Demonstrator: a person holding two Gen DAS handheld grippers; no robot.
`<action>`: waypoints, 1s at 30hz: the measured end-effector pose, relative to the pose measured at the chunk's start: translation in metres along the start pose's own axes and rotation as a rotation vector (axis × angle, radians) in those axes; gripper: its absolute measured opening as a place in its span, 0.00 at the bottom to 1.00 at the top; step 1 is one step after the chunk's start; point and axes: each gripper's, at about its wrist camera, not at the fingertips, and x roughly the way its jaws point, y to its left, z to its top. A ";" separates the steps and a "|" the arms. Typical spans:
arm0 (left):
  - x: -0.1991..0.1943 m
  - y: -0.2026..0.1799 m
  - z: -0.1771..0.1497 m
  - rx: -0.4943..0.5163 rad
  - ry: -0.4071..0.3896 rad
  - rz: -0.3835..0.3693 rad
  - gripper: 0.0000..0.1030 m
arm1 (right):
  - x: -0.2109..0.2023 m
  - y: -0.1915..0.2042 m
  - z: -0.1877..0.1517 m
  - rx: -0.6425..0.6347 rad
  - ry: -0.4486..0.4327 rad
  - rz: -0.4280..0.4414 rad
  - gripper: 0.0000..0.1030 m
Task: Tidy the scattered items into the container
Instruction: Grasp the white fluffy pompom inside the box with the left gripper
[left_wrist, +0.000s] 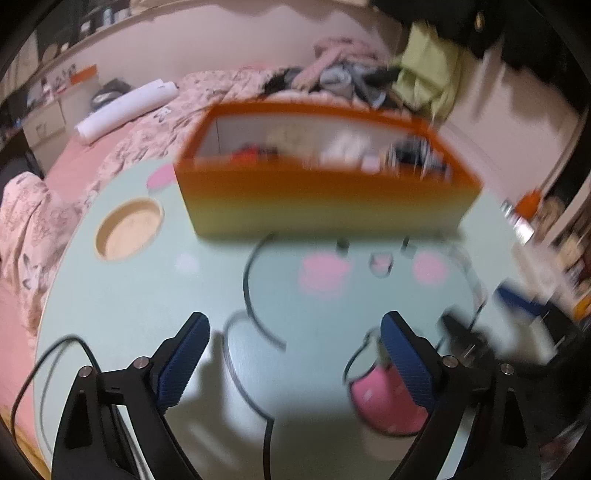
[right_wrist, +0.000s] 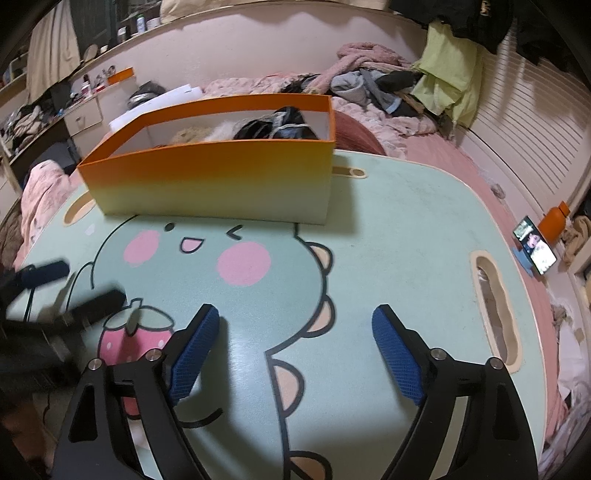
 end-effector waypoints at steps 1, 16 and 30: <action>-0.006 0.001 0.011 -0.001 -0.020 -0.006 0.89 | 0.002 -0.001 -0.002 -0.001 0.000 0.000 0.83; 0.079 -0.051 0.140 0.203 0.129 -0.022 0.45 | 0.000 -0.003 -0.002 0.006 -0.001 -0.008 0.83; 0.059 -0.045 0.138 0.187 0.046 -0.032 0.20 | 0.000 -0.002 -0.003 0.012 0.000 -0.013 0.83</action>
